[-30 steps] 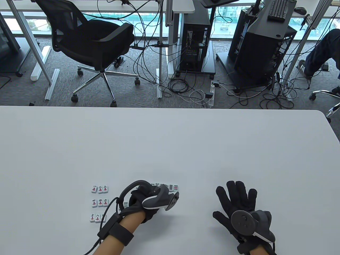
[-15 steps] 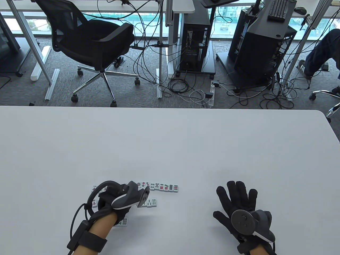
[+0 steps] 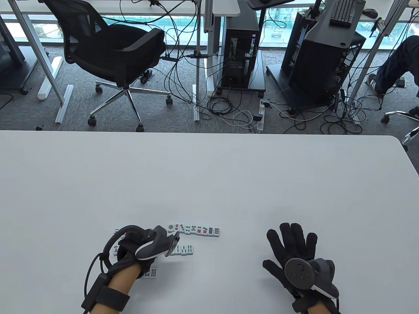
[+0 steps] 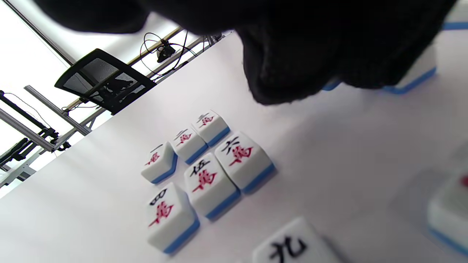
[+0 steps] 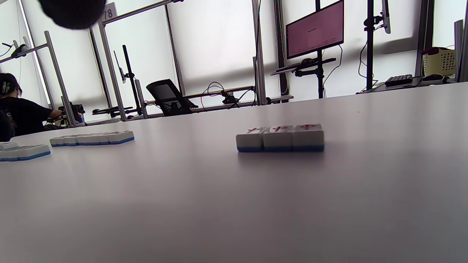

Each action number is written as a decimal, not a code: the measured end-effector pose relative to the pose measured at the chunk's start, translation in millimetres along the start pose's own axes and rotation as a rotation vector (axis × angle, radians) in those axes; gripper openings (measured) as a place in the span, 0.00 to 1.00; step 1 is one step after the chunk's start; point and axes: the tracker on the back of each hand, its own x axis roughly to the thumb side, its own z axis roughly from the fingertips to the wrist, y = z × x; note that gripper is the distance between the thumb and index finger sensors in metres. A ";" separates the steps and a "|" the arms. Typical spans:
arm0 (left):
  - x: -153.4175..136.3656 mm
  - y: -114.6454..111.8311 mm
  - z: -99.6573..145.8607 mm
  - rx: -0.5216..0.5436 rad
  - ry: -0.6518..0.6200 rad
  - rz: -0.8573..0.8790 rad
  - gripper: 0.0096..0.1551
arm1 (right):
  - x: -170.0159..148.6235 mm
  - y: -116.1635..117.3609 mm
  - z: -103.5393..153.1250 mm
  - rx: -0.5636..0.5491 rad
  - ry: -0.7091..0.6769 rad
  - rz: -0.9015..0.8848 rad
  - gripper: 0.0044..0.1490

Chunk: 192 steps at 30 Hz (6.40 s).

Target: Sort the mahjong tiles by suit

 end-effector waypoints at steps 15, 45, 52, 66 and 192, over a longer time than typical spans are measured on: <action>88.6 66.0 -11.0 0.151 -0.207 0.134 0.35 | 0.4 0.3 0.0 -0.005 -0.008 -0.003 0.51; 8.7 5.3 5.8 -0.024 -0.033 0.073 0.38 | -0.8 1.7 -0.2 0.002 -0.001 0.007 0.51; 17.4 -12.3 1.4 -0.040 -0.078 0.083 0.38 | -0.7 2.0 -0.2 0.005 0.000 0.011 0.51; 55.3 65.4 -4.4 0.115 -0.136 0.224 0.36 | -0.2 1.6 -0.4 -0.001 -0.005 -0.007 0.51; 6.7 -12.1 48.5 0.065 -0.107 0.048 0.36 | 0.7 1.6 0.0 0.001 -0.003 0.005 0.51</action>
